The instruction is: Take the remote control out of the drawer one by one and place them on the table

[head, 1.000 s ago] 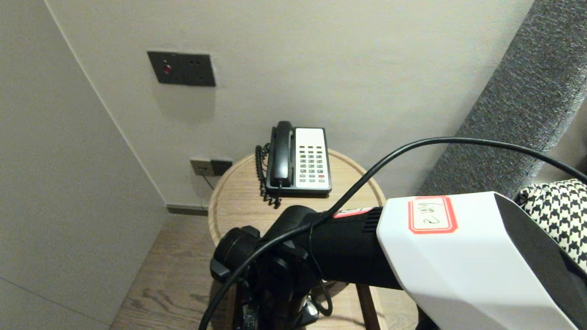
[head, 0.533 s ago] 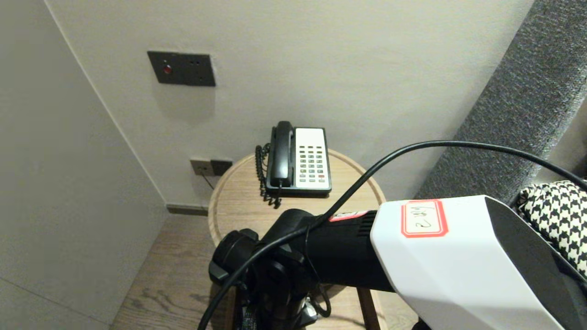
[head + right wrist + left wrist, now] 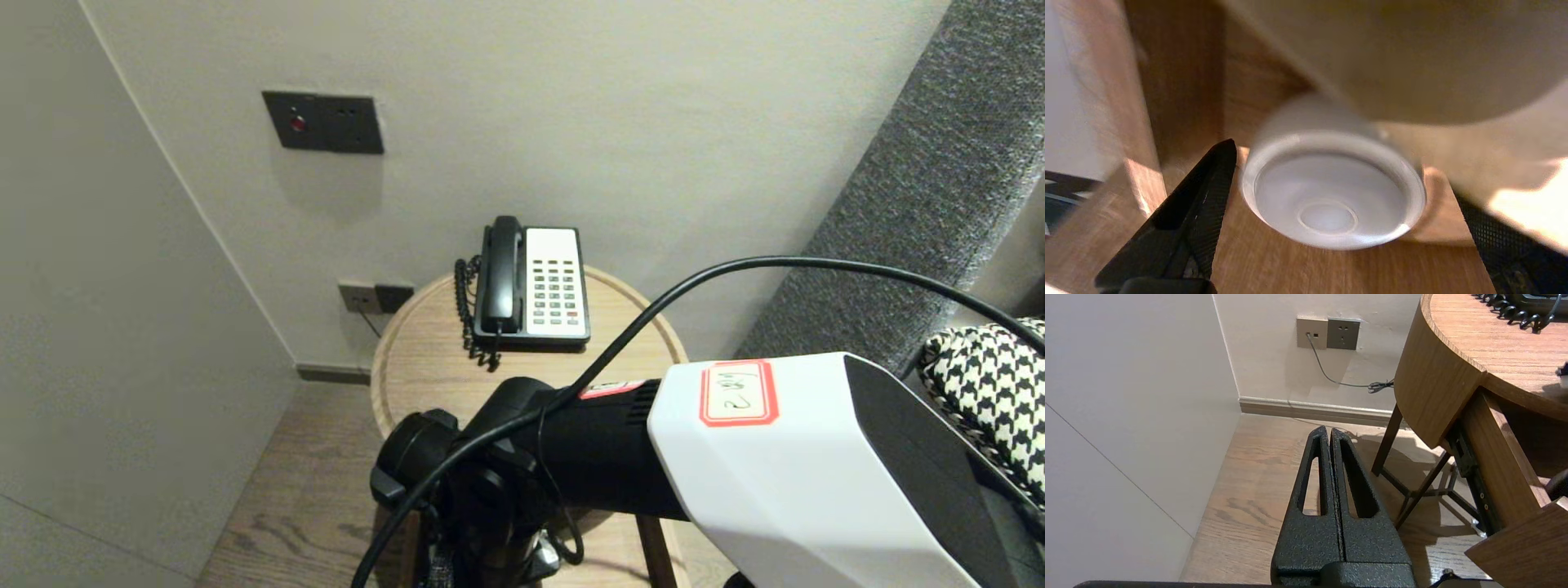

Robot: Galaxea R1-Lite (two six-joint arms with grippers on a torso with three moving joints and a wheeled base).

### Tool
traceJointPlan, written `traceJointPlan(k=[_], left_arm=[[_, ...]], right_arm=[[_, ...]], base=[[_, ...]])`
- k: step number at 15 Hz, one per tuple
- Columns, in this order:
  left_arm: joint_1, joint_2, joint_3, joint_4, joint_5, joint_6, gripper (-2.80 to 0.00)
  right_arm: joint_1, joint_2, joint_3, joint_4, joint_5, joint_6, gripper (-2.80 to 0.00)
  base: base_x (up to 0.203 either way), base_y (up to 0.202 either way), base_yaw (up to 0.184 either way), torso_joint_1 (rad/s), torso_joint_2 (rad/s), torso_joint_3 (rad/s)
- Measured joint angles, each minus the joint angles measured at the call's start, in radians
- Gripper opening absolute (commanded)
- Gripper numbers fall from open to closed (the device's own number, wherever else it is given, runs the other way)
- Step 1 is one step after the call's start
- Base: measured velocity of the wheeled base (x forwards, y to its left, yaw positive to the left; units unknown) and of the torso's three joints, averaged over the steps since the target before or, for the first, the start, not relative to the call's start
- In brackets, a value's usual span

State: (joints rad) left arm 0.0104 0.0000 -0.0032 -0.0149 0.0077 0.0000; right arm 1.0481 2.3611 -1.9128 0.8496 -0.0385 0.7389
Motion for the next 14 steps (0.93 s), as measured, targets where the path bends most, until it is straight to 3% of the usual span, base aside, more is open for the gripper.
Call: traceJointPlan(k=[12, 14], left_arm=[[0.000, 0.000, 0.000, 0.000, 0.000, 0.000, -2.80], [0.000, 0.000, 0.000, 0.000, 0.000, 0.000, -2.80]], right_arm=[[0.001, 0.002, 0.001, 0.003, 0.000, 0.005, 0.00], [0.001, 0.002, 0.001, 0.002, -0.001, 0.042, 0.00]], base=[[0.000, 0.000, 0.000, 0.000, 0.00, 0.000], [0.000, 0.000, 0.000, 0.000, 0.00, 0.000]])
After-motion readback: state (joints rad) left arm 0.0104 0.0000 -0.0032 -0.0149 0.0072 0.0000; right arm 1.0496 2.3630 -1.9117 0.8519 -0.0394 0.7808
